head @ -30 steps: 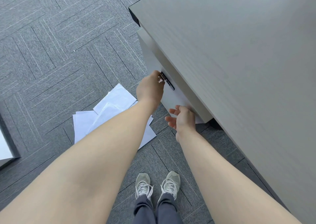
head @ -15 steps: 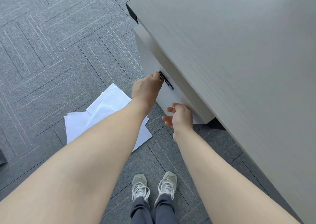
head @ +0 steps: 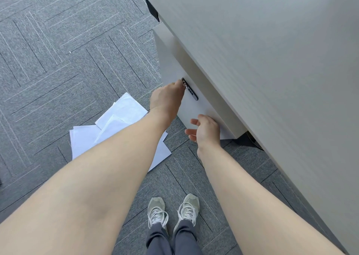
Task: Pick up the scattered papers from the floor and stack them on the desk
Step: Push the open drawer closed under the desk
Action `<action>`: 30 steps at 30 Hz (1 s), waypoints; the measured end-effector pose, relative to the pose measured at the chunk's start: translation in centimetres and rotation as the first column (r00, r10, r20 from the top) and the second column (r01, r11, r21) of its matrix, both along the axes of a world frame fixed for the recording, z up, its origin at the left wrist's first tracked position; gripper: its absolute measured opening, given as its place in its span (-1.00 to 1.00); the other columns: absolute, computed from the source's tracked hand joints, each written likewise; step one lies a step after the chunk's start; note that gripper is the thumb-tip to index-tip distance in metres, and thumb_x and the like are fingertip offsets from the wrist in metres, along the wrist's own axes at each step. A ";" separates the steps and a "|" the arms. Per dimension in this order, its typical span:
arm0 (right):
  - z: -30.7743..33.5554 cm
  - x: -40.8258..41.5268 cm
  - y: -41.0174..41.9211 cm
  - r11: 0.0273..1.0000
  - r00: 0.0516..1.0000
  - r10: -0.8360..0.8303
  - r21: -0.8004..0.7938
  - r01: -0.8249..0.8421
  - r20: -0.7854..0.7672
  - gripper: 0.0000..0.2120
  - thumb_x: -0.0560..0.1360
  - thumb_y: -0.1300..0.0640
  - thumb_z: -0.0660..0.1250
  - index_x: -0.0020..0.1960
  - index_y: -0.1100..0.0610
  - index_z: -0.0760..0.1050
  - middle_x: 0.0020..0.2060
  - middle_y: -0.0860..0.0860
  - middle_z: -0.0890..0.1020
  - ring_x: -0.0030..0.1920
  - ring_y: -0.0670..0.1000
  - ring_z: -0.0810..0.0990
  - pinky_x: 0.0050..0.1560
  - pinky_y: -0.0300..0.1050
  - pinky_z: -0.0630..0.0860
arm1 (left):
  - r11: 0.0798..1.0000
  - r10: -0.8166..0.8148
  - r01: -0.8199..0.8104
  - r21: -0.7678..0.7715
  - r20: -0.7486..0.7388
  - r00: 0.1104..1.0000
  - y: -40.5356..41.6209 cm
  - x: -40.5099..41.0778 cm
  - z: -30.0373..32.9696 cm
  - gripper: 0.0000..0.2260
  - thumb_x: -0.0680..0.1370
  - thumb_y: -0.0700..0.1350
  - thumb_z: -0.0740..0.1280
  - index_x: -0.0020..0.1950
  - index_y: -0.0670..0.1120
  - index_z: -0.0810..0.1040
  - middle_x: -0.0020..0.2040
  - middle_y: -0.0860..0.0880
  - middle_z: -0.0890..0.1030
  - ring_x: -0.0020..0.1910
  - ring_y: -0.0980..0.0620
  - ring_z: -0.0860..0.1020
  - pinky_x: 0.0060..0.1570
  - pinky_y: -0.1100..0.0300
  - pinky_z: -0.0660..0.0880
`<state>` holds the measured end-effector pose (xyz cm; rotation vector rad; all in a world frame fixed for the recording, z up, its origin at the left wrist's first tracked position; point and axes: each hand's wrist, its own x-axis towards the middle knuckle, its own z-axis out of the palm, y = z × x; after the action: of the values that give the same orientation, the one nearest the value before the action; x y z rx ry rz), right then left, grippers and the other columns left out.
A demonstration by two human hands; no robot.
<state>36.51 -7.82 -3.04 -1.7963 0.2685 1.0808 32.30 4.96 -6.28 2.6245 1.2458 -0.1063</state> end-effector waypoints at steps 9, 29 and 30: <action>-0.3 -0.1 -0.1 1.000 1.000 0.001 0.012 -0.001 -0.004 -0.79 0.60 0.17 0.12 -0.16 0.05 0.45 -0.09 0.03 0.63 -0.44 0.02 0.58 -0.37 -0.18 0.37 | 0.948 0.190 -0.118 -0.295 0.230 0.954 0.3 -0.6 -0.6 -0.70 0.62 0.11 0.04 -0.05 -0.07 0.40 -0.06 -0.10 0.68 -0.30 -0.24 0.59 -0.21 -0.06 0.54; 0.7 -5.1 0.1 0.983 0.979 0.181 0.002 -0.182 -0.096 -0.80 0.58 -0.02 0.17 0.10 0.06 0.46 -0.11 0.04 0.61 -0.40 0.03 0.54 -0.32 -0.13 0.43 | 0.687 0.524 -0.413 -0.598 0.014 0.852 -5.5 -15.1 0.0 -0.65 0.62 0.14 0.06 0.12 -0.02 0.52 0.06 -0.05 0.66 -0.06 -0.16 0.65 -0.01 -0.04 0.56; 0.6 -6.3 0.3 0.978 0.973 0.208 -0.003 -0.210 -0.103 -0.83 0.57 -0.01 0.18 0.05 0.04 0.46 -0.11 0.04 0.62 -0.41 0.03 0.54 -0.32 -0.14 0.43 | 0.665 0.551 -0.436 -0.606 0.005 0.834 -5.8 -16.6 -0.1 -0.65 0.61 0.15 0.05 0.10 -0.02 0.53 0.06 -0.05 0.67 -0.07 -0.16 0.65 -0.01 -0.04 0.55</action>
<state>30.21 -7.54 -2.43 -1.8138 0.1499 1.3244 15.70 -0.89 -6.40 1.6607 1.5166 -0.1158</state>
